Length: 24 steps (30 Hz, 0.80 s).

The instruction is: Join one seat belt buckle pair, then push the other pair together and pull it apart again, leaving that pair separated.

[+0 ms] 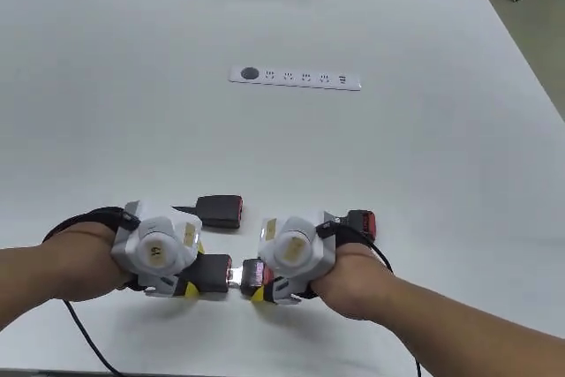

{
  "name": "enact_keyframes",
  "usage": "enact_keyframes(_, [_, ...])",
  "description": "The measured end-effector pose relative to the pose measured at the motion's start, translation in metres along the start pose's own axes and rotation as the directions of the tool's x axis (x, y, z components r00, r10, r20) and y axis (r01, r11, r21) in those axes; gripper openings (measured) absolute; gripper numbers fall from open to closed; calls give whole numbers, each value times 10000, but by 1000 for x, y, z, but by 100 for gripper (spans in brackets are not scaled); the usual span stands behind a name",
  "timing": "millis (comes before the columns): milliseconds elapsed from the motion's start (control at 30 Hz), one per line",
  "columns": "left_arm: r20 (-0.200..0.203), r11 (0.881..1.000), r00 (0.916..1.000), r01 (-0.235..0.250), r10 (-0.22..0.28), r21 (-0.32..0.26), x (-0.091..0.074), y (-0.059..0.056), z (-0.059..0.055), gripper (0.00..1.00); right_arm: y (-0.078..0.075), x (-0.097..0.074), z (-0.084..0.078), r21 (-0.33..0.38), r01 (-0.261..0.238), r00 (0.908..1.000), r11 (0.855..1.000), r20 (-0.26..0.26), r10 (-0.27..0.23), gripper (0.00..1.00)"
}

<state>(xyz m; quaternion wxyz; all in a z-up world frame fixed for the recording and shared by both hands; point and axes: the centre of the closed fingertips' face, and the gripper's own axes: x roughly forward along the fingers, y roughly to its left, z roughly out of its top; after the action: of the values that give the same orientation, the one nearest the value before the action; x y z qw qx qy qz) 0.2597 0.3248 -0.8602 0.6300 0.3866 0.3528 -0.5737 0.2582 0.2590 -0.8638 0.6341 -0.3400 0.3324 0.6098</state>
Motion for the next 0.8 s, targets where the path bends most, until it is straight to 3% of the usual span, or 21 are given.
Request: enact_keyframes(800, [-66,9999,9999,103,-103,-54,1,0,-1,32,-3,8,8,158,119,9998,9998,-138,-117,33])
